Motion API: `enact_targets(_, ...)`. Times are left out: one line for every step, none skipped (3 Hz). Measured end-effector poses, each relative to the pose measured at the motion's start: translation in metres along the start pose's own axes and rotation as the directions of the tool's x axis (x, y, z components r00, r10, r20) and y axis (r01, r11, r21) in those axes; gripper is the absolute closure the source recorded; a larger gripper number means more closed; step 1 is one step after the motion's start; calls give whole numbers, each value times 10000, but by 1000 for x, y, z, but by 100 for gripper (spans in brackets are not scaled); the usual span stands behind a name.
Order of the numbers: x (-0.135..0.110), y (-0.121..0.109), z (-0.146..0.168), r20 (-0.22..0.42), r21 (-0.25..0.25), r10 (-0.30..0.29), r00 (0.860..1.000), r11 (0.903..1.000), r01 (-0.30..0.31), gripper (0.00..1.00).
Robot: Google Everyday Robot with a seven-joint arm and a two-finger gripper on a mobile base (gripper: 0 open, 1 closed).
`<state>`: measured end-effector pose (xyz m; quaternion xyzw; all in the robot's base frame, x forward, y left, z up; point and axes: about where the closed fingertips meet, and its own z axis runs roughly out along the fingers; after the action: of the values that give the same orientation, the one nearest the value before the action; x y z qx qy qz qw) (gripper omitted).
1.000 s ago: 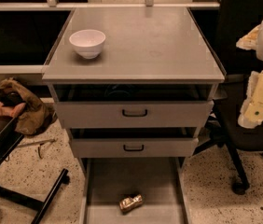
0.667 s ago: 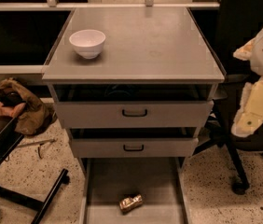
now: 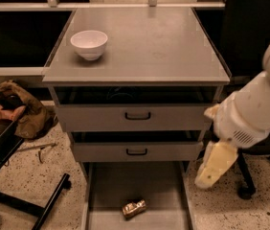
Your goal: Pick orange can from bottom drawer and place on counter
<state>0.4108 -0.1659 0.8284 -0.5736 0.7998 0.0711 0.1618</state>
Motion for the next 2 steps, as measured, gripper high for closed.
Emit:
enact_targets(9,13,18,-143,-297,93,9999,9995,-97,0)
enact_targets(9,13,18,-143,-297,92,9999,9995,-97,0)
